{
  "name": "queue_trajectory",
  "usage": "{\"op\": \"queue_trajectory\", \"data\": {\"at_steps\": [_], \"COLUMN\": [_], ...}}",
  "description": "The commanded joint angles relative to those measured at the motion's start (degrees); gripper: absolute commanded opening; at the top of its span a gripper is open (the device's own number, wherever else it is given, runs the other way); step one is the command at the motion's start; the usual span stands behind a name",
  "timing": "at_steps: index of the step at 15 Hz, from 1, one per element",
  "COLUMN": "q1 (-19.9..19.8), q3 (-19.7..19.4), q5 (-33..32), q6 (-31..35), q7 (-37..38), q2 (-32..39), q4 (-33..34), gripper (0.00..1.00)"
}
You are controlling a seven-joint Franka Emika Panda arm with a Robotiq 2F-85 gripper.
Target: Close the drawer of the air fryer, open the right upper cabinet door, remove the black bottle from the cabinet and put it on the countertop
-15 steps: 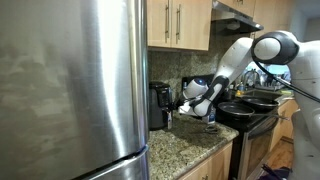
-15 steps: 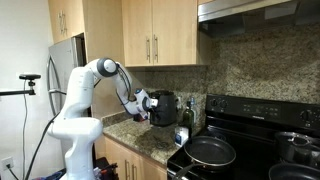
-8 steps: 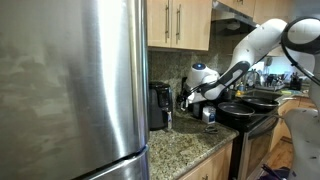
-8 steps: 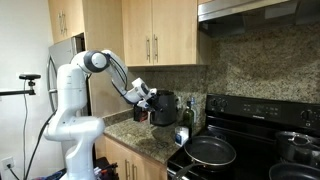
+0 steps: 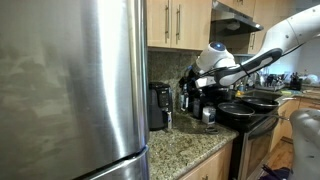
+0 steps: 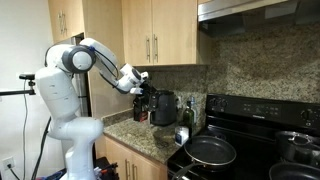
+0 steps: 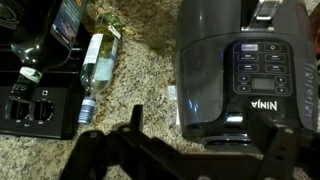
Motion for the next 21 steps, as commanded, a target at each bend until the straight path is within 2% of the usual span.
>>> {"op": "queue_trajectory", "data": {"at_steps": [1,2,3,4,6,7,8,9,10,12,13,17,19,20,21], "q1": [-11.3,-12.3,-5.0,-6.8,-6.8,-16.7,-19.0,-14.5,-17.4,-21.0,-24.7,-26.5,-29.8,-28.0,-30.4], "q3": [10.5,12.7,7.2,10.3,12.6,21.9,24.3,21.1,23.5,24.5,27.7,27.8,29.5,27.2,27.8], "q5": [4.9,5.6,-0.1,-1.1,-4.6,0.7,-0.1,-5.0,-4.9,-8.5,0.8,-1.7,-0.1,-5.5,-4.5], "q6": [2.3,2.8,1.1,0.5,-0.9,1.6,1.9,-2.2,-2.7,-0.4,2.4,2.3,5.7,5.7,5.6], "q7": [-3.8,-6.4,-4.5,-5.5,-5.9,-10.2,-9.6,-3.2,-1.6,5.5,-3.1,0.9,0.9,7.2,8.9], "q2": [3.3,2.4,-1.4,-3.7,-10.2,-11.6,-14.5,-17.6,-18.9,-20.9,-19.8,-21.8,-21.1,-20.8,-20.1], "q4": [-0.3,-0.3,-0.6,-0.4,-1.1,-1.1,-0.8,0.7,1.8,2.2,1.4,1.5,3.9,6.9,9.8], "gripper": [1.0,1.0,1.0,1.0,1.0,1.0,1.0,1.0,1.0,1.0,1.0,1.0,1.0,1.0,1.0]}}
